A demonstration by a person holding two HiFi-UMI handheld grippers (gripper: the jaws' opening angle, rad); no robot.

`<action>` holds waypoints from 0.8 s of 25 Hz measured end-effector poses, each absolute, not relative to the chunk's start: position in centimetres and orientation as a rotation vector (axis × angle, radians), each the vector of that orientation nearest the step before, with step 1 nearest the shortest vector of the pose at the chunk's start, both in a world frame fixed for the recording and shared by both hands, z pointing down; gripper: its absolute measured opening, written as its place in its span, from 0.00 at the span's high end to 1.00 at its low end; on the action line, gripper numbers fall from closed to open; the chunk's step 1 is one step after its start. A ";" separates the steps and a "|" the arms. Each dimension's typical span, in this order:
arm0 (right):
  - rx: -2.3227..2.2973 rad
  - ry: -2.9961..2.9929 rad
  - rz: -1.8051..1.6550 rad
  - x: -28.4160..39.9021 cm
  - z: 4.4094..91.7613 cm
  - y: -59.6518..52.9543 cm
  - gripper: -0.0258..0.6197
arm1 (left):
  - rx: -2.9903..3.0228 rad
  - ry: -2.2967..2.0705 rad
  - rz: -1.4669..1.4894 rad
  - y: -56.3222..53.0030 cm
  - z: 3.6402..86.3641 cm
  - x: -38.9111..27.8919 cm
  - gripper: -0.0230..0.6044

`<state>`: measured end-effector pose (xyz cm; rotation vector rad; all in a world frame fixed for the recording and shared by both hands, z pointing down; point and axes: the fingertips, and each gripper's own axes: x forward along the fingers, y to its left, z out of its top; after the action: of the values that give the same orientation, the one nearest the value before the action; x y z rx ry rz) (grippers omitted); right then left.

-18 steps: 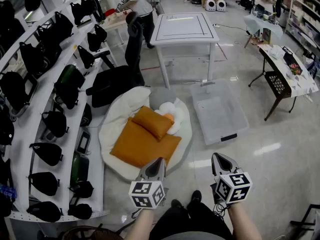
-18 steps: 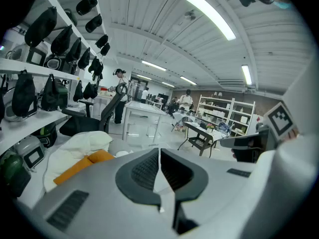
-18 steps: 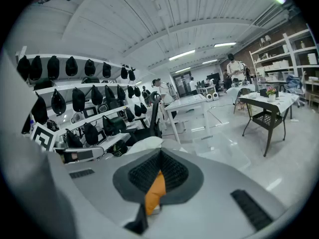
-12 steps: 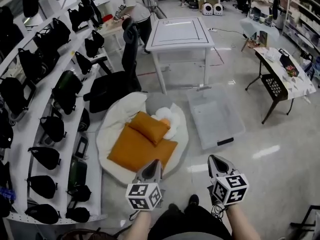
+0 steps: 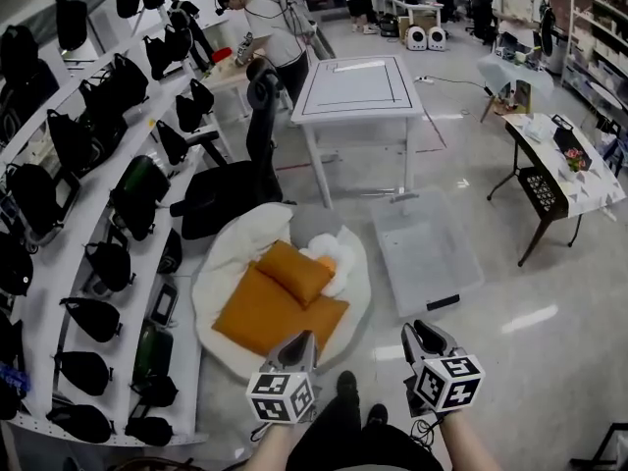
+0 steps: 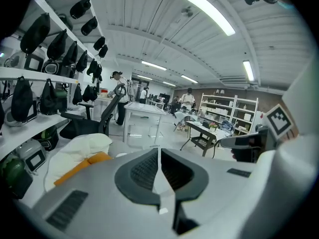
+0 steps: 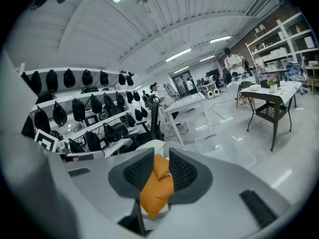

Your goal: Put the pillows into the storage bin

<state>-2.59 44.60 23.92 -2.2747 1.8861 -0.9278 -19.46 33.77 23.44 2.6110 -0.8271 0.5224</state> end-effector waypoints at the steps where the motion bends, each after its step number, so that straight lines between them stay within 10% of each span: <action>1: -2.274 1.884 -0.930 -2.3 24.0 44.3 0.83 | 2.608 -0.821 0.523 33.4 23.6 -19.1 0.93; 20: -2.254 1.900 -1.166 4.4 29.5 27.0 0.69 | 2.514 -0.699 0.551 15.8 29.0 -9.2 0.93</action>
<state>4.42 26.99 29.54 -2.2538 1.8998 -1.1656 -9.21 15.79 29.04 2.5138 -0.6995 0.5510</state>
